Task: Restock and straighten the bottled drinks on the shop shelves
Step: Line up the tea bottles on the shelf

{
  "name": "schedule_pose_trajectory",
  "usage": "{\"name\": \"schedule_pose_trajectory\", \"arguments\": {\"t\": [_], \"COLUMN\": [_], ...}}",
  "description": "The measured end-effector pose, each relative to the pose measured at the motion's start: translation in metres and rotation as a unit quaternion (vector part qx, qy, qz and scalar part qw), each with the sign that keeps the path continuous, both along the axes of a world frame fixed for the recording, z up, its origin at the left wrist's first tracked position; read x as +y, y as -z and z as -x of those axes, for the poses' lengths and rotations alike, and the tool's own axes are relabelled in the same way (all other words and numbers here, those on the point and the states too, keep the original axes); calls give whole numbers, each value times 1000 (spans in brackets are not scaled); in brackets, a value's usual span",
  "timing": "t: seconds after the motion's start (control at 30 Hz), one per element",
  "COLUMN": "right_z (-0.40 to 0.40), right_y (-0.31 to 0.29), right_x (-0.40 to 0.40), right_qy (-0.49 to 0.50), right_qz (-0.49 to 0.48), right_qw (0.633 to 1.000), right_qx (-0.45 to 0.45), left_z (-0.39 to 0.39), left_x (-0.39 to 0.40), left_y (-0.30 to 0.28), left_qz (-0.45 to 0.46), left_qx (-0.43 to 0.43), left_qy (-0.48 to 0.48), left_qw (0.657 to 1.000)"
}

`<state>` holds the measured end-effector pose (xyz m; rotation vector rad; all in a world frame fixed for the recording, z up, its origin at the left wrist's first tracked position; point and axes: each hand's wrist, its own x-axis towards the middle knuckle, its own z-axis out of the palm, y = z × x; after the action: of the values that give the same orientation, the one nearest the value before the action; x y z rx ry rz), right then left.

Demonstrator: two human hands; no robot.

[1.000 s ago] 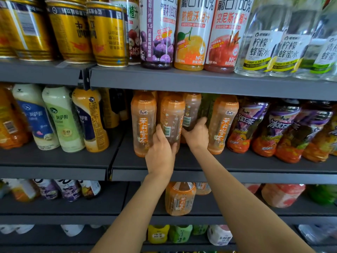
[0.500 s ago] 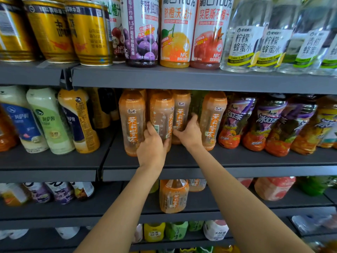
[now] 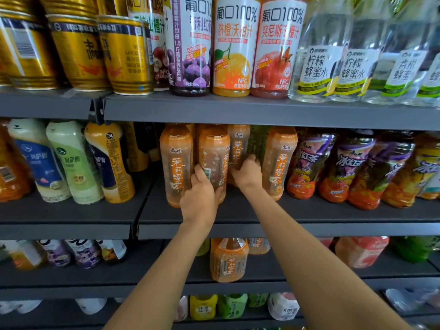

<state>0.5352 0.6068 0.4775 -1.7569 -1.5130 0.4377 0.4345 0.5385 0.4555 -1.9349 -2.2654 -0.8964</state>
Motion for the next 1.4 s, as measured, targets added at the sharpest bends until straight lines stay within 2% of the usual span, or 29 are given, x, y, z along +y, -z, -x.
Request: {"name": "schedule_pose_trajectory", "arguments": {"t": [0.1, 0.17, 0.2, 0.27, 0.37, 0.43, 0.53, 0.67, 0.77, 0.87, 0.97, 1.07, 1.13, 1.2, 1.3, 1.4], "right_z": [-10, -25, -33, -48, -61, -66, -70, -54, -38, -35, -36, -33, -31, -31, -32, -30], "right_y": [5, 6, 6, 8, 19, 21, 20, 22, 20, 18, 22, 28, 29, 28, 25, 24], "right_x": [-37, -57, -60, -57, -42, -37, -42, -48, -44, -42, -44, -44, -44, -45, -45, -45], "right_qy": [-5, 52, 94, 146, 106, 91, 68, -25, -115, -129, -120, -90, -78, -73, -73, -63], "right_qz": [-194, -308, -327, -268, -85, -35, -29, -25, 1, 10, 23, 7, -3, -2, -3, 0], "right_qw": [980, 948, 939, 952, 990, 990, 994, 999, 993, 989, 988, 990, 992, 993, 995, 996], "right_qx": [-41, -55, -44, -14, 44, 106, 79, 32, 41, 66, 100, 110, 101, 92, 69, 60], "left_z": [0, -2, -4, -7, -9, -10, -10, -12, -12, -7, 6, 25, 37, 46, 53, 57], "left_x": [-1, -1, -2, -3, -6, -7, -5, -4, -4, -6, -20, -36, -36, -30, -17, -6], "left_y": [0, 0, 0, 0, -3, -4, -4, -4, -3, -4, 1, 11, 15, 15, 16, 18], "left_qz": [-6, -9, -8, -3, 2, 6, 11, 11, 14, 8, -56, -166, -207, -174, -84, -70], "left_qx": [-19, -32, -37, -40, -34, -32, -26, -33, -32, -25, -29, -97, -137, -181, -220, -233], "left_qy": [6, 7, 5, -3, -14, -18, -21, -22, -19, -14, 13, 57, 23, -18, -26, -31], "left_qw": [1000, 999, 999, 999, 999, 999, 999, 999, 999, 1000, 998, 980, 968, 968, 972, 970]}}
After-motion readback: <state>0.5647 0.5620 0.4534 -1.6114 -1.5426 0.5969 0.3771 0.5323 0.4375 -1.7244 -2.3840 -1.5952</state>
